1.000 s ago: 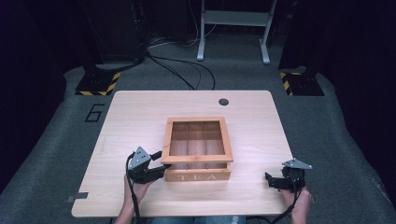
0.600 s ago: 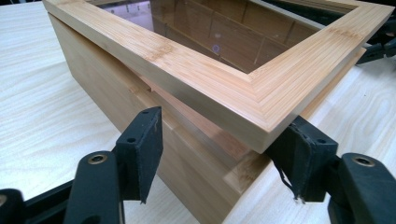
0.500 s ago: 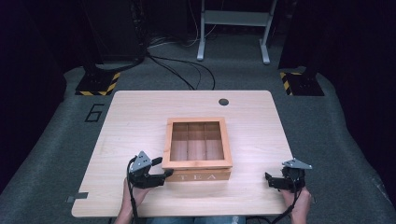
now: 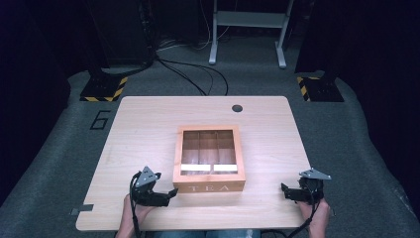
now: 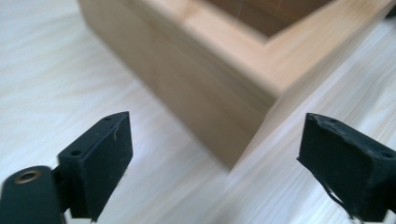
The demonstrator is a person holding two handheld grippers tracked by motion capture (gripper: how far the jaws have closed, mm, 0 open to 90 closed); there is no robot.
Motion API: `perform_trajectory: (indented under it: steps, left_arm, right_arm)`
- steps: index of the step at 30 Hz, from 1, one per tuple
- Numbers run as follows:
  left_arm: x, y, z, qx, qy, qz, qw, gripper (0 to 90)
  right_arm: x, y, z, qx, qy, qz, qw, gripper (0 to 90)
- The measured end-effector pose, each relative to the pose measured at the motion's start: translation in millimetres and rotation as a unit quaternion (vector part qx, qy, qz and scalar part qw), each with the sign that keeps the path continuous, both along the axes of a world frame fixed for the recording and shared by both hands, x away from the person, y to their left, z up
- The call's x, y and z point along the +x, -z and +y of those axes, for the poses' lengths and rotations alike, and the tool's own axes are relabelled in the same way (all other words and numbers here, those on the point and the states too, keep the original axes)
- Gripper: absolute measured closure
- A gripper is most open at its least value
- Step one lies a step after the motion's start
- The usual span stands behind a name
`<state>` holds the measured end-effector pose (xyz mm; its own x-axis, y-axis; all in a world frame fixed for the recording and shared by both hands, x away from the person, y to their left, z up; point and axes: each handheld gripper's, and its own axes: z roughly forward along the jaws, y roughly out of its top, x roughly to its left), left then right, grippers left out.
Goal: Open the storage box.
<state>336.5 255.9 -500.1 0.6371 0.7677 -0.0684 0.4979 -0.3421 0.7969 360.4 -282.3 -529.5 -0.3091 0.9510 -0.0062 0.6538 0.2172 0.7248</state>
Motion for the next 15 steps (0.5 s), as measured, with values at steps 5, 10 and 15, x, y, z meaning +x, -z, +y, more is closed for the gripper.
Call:
perform_trajectory:
  steps: [5,10,15]
  left_arm:
    - [-2.2,19.0,18.7,0.042,-0.036,0.031,0.9980,2.9]
    - [-0.9,26.3,23.8,0.057,-0.055,0.039,0.9961,2.0]
    - [0.5,30.7,23.3,0.070,-0.059,0.028,0.9954,2.3]
  right_arm:
    - [0.0,0.1,0.0,0.001,0.001,0.000,1.0000,3.9]
    - [0.1,0.1,0.0,0.001,0.000,0.000,1.0000,3.9]
    - [0.0,0.2,0.1,0.001,0.001,-0.001,1.0000,3.8]
